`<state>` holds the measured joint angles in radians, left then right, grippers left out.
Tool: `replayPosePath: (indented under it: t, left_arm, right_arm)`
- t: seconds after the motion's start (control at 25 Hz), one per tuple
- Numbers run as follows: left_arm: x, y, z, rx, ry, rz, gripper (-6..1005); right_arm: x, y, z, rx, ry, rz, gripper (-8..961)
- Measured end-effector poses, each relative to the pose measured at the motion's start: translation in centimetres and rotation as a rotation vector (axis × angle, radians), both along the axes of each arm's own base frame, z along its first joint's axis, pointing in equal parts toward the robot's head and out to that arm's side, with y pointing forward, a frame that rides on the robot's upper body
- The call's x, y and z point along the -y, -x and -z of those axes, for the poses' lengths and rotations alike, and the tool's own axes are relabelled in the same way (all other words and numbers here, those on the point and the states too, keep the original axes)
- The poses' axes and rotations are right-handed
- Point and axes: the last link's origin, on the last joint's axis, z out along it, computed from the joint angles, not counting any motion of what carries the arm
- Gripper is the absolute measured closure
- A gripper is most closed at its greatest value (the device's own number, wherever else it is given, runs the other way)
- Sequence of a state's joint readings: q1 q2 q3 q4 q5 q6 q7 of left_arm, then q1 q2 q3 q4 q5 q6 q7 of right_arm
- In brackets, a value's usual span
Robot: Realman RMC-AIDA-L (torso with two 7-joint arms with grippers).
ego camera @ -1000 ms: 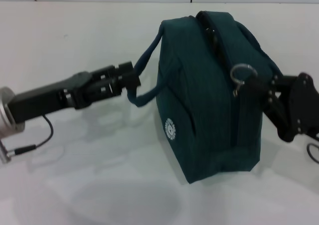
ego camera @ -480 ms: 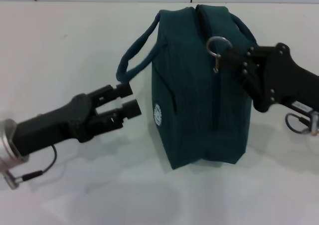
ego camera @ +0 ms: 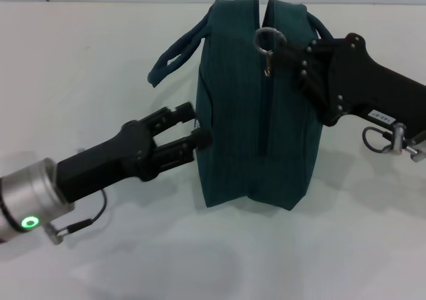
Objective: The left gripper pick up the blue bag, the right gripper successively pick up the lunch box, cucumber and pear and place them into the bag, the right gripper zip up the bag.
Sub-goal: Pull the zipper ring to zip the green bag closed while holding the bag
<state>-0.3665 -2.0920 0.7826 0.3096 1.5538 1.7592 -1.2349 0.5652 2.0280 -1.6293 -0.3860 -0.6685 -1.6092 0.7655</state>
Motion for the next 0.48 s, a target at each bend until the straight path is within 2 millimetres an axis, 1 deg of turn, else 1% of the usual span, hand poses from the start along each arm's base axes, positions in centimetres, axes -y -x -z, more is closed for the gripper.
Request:
replayPosePath:
  t: [0.16, 0.28, 0.48]
  left_arm:
    - [-1.0, -0.6, 0.6, -0.013, -0.003, 0.006, 170]
    - [-1.5, -1.2, 0.6, -0.012, -0.002, 0.024, 171]
    - [-2.0, -1.6, 0.7, -0.013, 0.004, 0.034, 174]
  right_arm:
    - [-0.2, 0.1, 0.0, 0.001, -0.007, 0.005, 954]
    - [-0.3, 0.1, 0.0, 0.001, -0.008, 0.004, 954]
    - [-0.3, 0.1, 0.0, 0.002, -0.012, 0.006, 953]
